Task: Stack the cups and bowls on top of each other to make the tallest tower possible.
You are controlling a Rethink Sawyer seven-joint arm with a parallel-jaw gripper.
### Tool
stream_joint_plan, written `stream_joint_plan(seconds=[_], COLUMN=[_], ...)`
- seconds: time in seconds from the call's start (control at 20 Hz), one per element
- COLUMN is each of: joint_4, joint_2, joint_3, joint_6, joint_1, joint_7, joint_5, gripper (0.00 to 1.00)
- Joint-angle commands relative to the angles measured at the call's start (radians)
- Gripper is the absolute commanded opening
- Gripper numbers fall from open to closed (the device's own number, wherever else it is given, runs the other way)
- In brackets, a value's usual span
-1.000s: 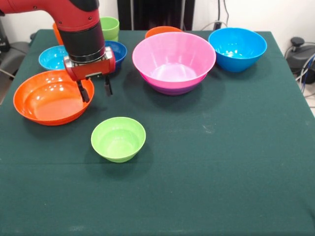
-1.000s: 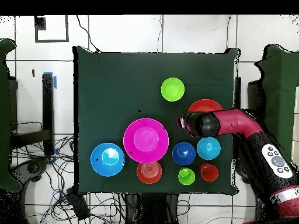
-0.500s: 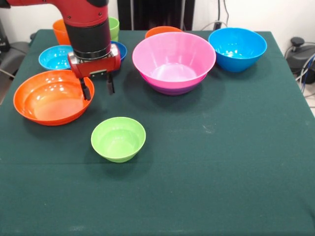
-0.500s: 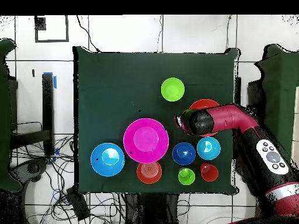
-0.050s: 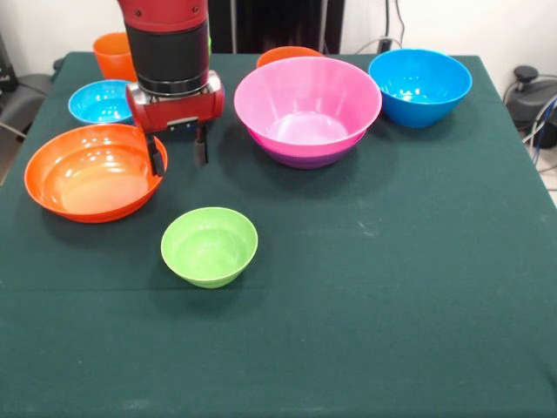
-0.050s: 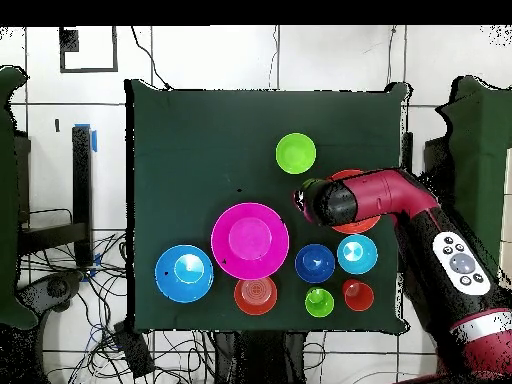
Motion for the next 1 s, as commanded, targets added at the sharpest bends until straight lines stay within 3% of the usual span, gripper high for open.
stream_joint_plan(seconds=[0.05, 0.25, 0.65, 1.0], joint_4=[-0.033, -0.033, -0.060, -0.060], joint_2=[-0.028, 0.033, 0.122, 0.127], joint_3=[-0.048, -0.021, 0.065, 0.073], joint_6=[-0.082, -0.092, -0.071, -0.021], joint_1=[0.066, 0.037, -0.010, -0.019], joint_7=[-0.139, -0.184, -0.436, -0.441], joint_5=[-0.141, -0.105, -0.107, -0.072], gripper=[1.00, 1.00, 1.00, 1.00])
